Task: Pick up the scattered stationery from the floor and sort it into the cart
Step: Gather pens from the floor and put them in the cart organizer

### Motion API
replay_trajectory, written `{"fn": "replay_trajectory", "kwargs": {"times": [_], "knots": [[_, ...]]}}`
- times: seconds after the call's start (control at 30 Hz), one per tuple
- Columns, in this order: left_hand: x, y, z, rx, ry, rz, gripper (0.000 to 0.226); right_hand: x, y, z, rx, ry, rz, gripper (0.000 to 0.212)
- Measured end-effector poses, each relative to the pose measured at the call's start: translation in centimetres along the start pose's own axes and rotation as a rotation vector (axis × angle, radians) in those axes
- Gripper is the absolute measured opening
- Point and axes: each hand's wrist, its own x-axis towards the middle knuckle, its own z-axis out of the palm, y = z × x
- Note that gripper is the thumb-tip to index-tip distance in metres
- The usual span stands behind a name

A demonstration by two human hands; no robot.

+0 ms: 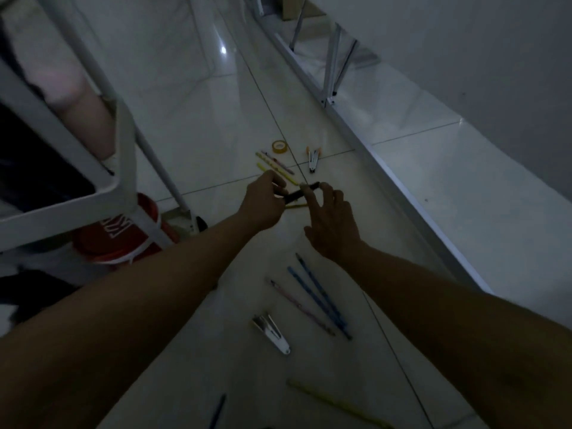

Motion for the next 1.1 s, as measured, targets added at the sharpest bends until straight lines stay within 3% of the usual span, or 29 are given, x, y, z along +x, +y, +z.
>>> {"fn": "replay_trajectory", "kwargs": {"times": [0.1,0.27,0.43,0.53,0.63,0.77,0.93,1.1], "knots": [[-2.9,0.5,-1.5,-0.046,-0.109,-0.016,0.025,-1.2,-0.7,-2.6,-0.046,-0.029,-0.023,0.081],[-7.1,0.8,-4.7,-0.048,-0.264,0.012,0.030,-3.5,-4.3,-5.8,-0.187,-0.092,-0.204,0.046],[-11.5,-0.2,-8.1,0.162,-0.324,0.078,0.026,-5.5,-9.1,-8.0,-0.299,-0.268,-0.320,0.039],[-14.7,-2.2,-10.6,0.347,-0.300,0.167,0.029,-7.1,-11.6,-7.8,-0.243,-0.329,-0.297,0.035],[-18.1,-5.4,-13.0,0.430,-0.376,0.195,0.033,-8.9,-14.3,-7.1,-0.133,-0.376,-0.247,0.029],[-22.2,-11.2,-15.9,0.545,-0.453,0.184,0.054,-10.9,-18.9,-6.6,-0.168,-0.460,-0.242,0.031],[-25.6,-16.9,-19.6,0.815,-0.563,0.303,0.062,-13.0,-24.1,-7.1,-0.195,-0.532,-0.267,0.046],[-26.6,-20.0,-21.9,1.080,-0.562,0.428,0.062,-11.4,-29.1,-7.5,-0.189,-0.593,-0.310,0.047]]}}
